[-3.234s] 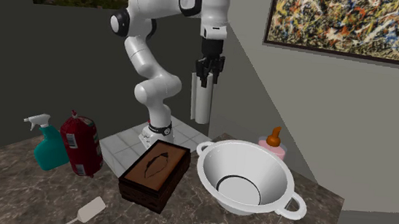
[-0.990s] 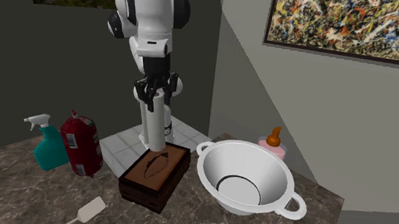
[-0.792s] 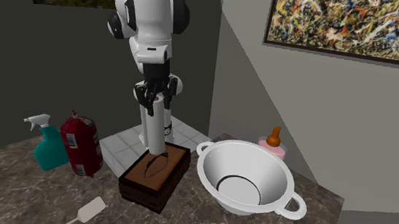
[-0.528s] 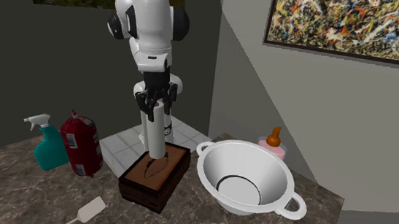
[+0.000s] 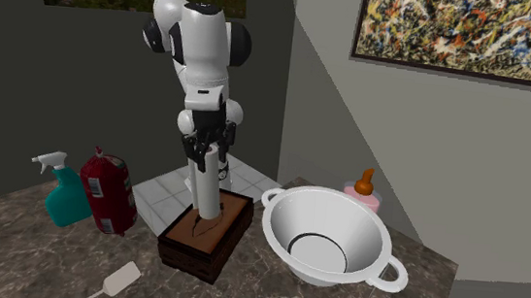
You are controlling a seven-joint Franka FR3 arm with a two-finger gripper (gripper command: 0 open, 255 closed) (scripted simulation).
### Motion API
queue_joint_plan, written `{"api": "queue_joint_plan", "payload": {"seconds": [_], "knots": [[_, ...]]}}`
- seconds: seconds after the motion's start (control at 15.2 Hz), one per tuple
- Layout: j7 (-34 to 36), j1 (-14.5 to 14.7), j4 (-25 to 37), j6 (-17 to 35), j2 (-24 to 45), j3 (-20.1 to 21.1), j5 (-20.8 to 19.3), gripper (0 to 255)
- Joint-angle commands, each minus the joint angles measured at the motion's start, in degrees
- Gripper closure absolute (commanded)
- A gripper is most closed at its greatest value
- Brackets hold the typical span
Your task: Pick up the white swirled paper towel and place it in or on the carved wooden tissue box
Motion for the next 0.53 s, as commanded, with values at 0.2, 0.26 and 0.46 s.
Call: {"api": "queue_joint_plan", "payload": {"seconds": [0.2,0.26,0.46], "knots": [[0.0,0.0,-0.1,0.1,0.0,0.0,0.0,0],[0.0,0.0,-0.1,0.1,0.0,0.0,0.0,0],[0.0,0.0,-0.1,0.1,0.0,0.0,0.0,0]]}}
